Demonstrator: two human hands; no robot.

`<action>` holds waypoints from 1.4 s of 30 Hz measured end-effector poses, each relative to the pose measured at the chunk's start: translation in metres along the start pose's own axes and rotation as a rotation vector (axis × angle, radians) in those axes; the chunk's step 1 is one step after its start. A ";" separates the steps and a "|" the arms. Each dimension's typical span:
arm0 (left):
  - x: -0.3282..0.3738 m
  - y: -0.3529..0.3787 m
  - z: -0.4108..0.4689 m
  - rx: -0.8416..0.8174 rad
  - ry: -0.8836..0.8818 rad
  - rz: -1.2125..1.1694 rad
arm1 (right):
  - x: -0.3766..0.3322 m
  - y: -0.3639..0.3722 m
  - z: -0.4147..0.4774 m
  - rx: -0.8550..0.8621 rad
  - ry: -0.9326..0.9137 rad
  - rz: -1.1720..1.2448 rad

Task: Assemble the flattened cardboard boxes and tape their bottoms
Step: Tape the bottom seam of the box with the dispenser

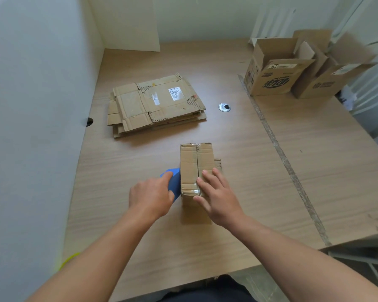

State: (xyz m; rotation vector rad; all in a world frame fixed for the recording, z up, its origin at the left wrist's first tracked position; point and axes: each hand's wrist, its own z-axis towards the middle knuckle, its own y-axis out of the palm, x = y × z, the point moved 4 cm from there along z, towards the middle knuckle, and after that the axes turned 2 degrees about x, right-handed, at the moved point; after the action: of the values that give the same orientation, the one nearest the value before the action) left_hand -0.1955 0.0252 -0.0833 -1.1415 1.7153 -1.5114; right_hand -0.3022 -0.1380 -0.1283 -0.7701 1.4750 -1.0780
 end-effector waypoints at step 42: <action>-0.043 -0.014 -0.031 0.203 -0.304 -0.392 | 0.013 -0.033 0.028 -0.181 -0.245 -0.281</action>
State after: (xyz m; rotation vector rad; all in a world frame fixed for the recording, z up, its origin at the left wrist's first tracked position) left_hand -0.1990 0.0778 -0.0688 -1.5672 1.1539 -1.5919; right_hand -0.2804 -0.1683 -0.1027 -1.2222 1.2904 -1.0220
